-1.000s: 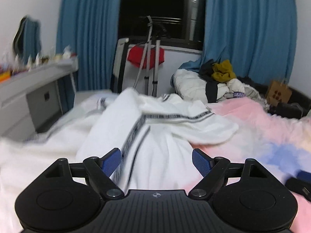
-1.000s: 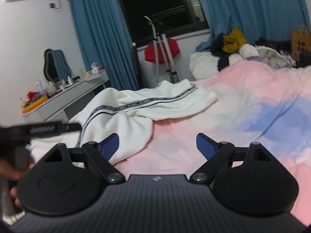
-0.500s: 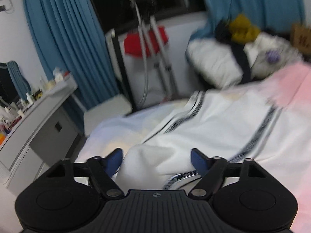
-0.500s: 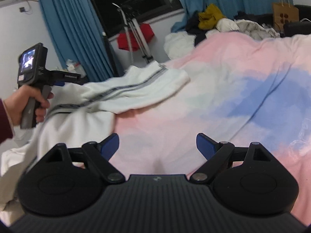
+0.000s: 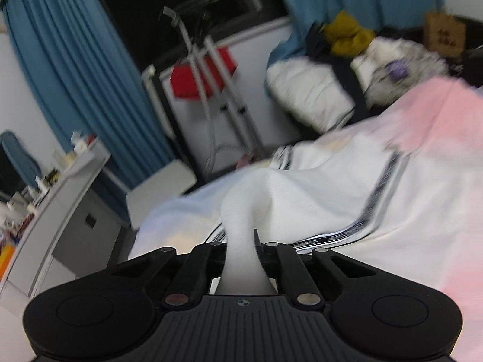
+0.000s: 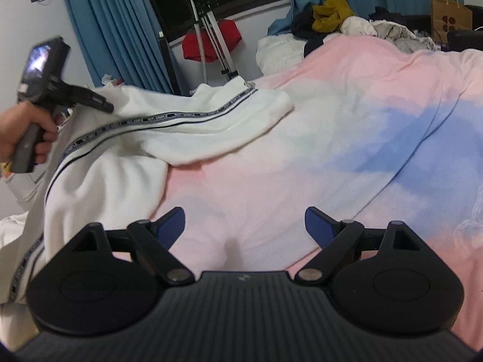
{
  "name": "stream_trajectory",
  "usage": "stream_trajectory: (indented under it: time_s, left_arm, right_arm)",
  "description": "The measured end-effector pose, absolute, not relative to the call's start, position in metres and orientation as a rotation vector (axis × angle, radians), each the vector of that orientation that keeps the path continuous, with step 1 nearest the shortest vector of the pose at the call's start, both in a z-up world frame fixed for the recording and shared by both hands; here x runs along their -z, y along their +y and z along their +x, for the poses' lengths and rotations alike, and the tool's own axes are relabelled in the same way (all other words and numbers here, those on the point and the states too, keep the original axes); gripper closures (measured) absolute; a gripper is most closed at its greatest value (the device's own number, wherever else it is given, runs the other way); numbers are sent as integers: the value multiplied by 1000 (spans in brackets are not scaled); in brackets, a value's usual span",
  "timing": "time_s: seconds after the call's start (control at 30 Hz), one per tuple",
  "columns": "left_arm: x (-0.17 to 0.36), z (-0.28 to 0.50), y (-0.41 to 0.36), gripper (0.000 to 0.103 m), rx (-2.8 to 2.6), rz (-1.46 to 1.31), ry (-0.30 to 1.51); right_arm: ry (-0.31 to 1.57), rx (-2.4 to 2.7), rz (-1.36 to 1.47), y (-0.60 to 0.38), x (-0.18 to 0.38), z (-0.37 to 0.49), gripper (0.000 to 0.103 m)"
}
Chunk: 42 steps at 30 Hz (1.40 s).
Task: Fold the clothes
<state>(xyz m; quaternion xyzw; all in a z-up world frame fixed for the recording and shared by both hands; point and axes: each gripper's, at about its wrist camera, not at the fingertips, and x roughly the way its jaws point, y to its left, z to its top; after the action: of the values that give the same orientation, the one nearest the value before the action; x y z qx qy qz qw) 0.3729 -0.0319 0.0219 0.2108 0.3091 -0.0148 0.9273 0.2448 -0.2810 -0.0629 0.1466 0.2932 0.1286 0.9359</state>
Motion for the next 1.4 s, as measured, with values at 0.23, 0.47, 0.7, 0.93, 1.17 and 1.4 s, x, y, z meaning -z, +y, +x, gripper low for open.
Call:
stream_trajectory:
  time_s: [0.23,0.47,0.7,0.93,1.17,1.4]
  left_arm:
    - [-81,274,-90,97,188,444,484]
    - [-28,179,-95,97,241,299,484]
    - [36,84,-96,97,285,140,494]
    - [54,59,-73,97,289,33,505]
    - [60,64,-69,96,299,-52,507]
    - [63,67,-66,96,316,-124,503]
  right_arm:
    - [543,-264,291,-287,45,226,15]
    - [507,-273,401,-310,31,211,15]
    - [517,-273,427,-317,25,200,15]
    - [532,-271,361,-304,29,200,15]
    - [590,-292,463,-309,49,217,15]
    - [717,-280,861,-349,91,271,19]
